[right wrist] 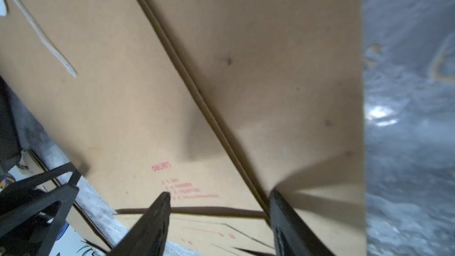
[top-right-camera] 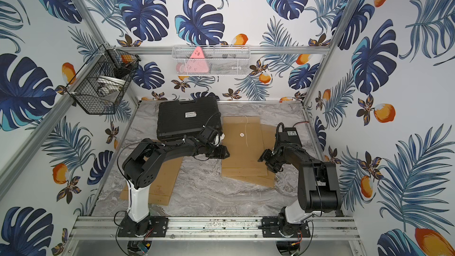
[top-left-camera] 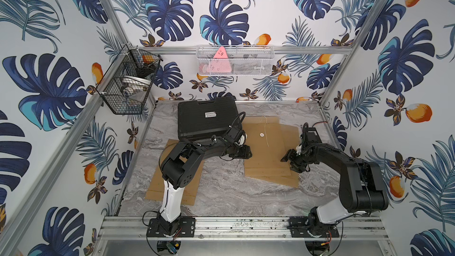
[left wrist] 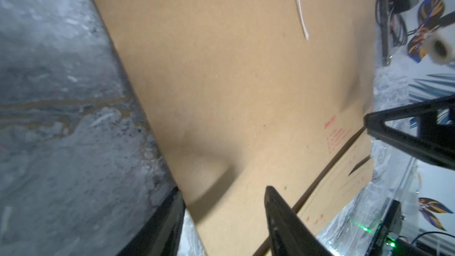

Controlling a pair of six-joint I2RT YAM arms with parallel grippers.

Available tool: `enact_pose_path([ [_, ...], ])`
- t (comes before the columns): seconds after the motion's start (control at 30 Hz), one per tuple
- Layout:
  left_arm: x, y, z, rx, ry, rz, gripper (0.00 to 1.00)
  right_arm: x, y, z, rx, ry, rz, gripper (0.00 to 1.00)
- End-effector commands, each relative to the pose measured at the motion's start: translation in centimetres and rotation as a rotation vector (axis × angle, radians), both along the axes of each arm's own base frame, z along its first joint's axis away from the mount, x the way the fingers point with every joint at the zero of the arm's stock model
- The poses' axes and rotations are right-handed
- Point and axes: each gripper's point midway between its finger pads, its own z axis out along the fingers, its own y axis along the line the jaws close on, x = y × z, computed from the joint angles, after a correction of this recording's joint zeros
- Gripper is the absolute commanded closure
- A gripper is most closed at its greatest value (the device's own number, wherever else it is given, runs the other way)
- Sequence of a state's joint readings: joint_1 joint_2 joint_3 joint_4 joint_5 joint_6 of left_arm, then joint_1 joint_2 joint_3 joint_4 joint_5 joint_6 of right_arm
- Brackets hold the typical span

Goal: Close the mouth of the file bag
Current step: Pick up the file bag from the file bag.

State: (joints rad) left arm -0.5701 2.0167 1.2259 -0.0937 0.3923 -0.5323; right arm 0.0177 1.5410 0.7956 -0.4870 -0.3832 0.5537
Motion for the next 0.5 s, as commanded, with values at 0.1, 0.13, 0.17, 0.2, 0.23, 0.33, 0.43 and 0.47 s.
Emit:
enact_pose_path([
  [0.1, -2.2, 1.9, -1.4, -0.016, 0.150, 0.017, 0.48, 1.0, 4.5, 5.9, 0.279, -0.215, 0.126, 0.35],
  [0.13, -2.3, 2.0, -1.4, -0.022, 0.155, 0.015, 0.49, 1.0, 4.8, 6.4, 0.308, -0.233, 0.126, 0.35],
  [0.17, -2.4, 2.0, -1.4, -0.025, 0.159, 0.011, 0.49, 1.0, 5.1, 6.8, 0.330, -0.249, 0.128, 0.35],
  [0.2, -2.5, 1.9, -1.3, -0.027, 0.163, 0.007, 0.50, 1.0, 5.3, 7.2, 0.344, -0.267, 0.128, 0.36],
  [0.23, -2.6, 1.9, -1.3, -0.031, 0.164, 0.002, 0.50, 1.0, 5.3, 7.3, 0.347, -0.273, 0.125, 0.36],
  [0.33, -2.9, 2.0, -1.1, -0.030, 0.164, -0.004, 0.50, 0.9, 5.1, 6.9, 0.328, -0.270, 0.125, 0.38],
  [0.43, -2.9, 2.1, -1.0, -0.031, 0.161, -0.009, 0.51, 0.7, 4.3, 5.2, 0.279, -0.229, 0.094, 0.43],
  [0.47, -2.8, 2.1, -1.0, -0.034, 0.158, -0.009, 0.51, 0.7, 4.1, 4.7, 0.262, -0.213, 0.077, 0.46],
])
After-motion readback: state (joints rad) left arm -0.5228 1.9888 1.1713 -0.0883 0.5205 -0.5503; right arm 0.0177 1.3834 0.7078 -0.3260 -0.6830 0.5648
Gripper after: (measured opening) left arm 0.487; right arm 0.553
